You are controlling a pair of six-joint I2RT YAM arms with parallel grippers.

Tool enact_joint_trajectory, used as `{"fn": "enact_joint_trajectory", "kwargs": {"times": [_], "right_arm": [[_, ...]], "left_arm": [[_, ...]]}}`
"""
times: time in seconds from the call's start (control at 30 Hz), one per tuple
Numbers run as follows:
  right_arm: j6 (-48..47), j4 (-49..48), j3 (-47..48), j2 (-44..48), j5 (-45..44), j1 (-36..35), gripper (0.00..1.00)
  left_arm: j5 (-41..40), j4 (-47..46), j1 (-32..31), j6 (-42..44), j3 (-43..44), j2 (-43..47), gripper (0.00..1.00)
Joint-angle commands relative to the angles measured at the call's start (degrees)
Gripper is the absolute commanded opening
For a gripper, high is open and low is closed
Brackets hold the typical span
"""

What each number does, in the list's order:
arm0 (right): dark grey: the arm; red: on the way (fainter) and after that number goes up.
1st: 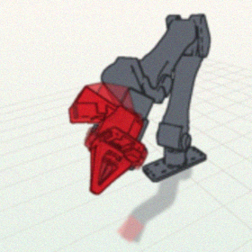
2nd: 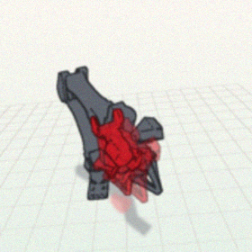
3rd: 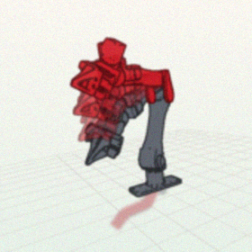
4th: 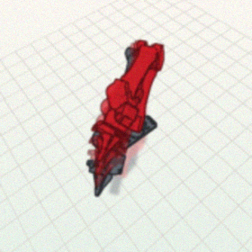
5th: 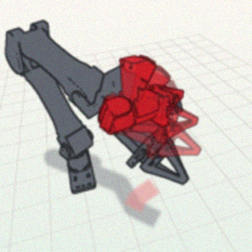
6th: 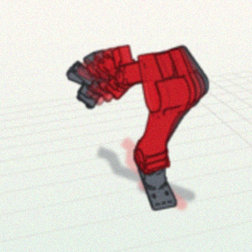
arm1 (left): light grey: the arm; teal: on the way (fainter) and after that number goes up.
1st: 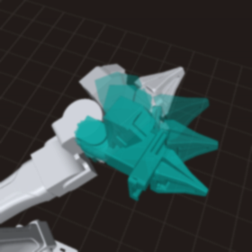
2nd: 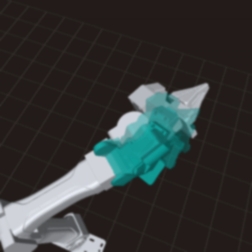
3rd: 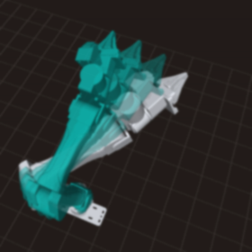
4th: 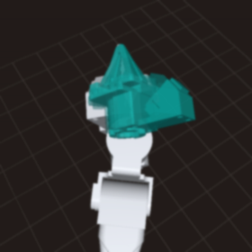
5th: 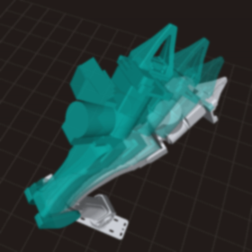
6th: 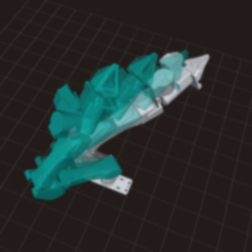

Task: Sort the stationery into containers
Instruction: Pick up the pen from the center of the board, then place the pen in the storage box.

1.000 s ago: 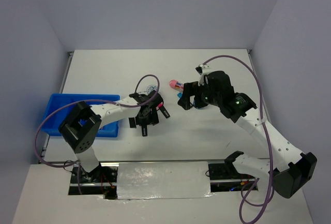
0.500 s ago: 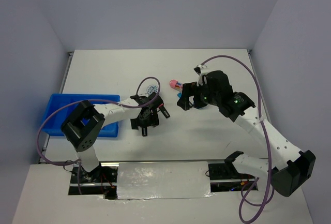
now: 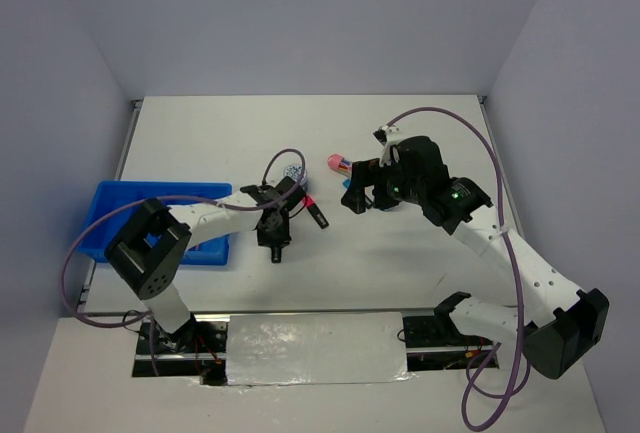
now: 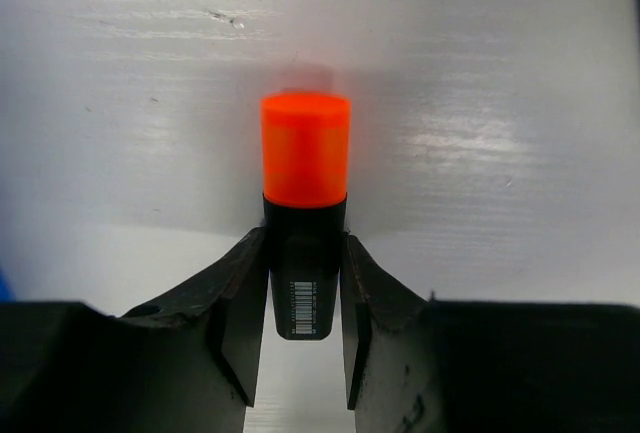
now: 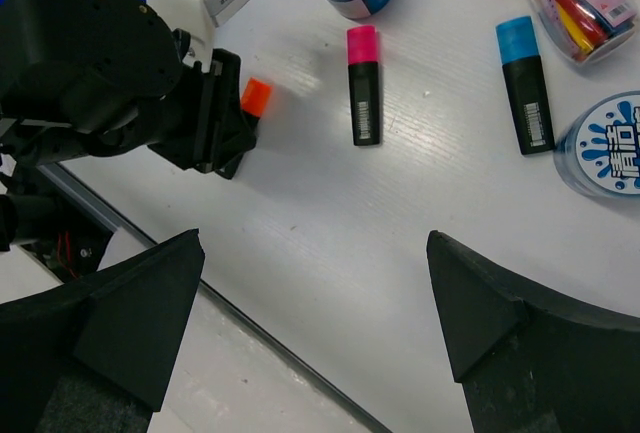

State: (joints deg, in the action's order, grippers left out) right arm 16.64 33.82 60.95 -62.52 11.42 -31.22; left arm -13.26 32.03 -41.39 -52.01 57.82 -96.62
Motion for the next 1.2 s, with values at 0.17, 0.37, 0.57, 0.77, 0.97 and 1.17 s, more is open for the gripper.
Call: {"fn": "enact_joint_trajectory", "kwargs": {"times": [0.17, 0.37, 0.57, 0.77, 0.97, 1.17], "right_arm": [[-1.0, -2.5, 1.5, 0.8, 2.0, 0.7, 1.0], [-0.9, -3.4, 1.9, 0.1, 4.4, 0.8, 1.0], [-3.0, -1.7, 3.6, 0.2, 4.9, 0.7, 1.0], [-3.8, -1.3, 3.3, 0.6, 5.7, 0.6, 1.0], [-3.8, -1.5, 3.5, 0.3, 6.0, 0.7, 1.0], [-3.2, -1.8, 3.7, -0.4, 6.9, 0.7, 1.0]], "left_arm": [[-7.5, 0.9, 6.7, 24.6, 4.1, 19.5, 0.0], [-24.9, 7.3, 20.3, 29.8, 7.5, 20.0, 0.0], [-24.4, 9.3, 34.4, 26.8, 6.0, 18.7, 0.0], [-22.3, 6.2, 38.0, 28.6, 4.5, 18.1, 0.0], [-21.7, 4.3, 38.2, 27.4, -1.7, 17.9, 0.04], [-21.4, 4.0, 38.9, 25.6, -3.9, 15.8, 0.29]]}}
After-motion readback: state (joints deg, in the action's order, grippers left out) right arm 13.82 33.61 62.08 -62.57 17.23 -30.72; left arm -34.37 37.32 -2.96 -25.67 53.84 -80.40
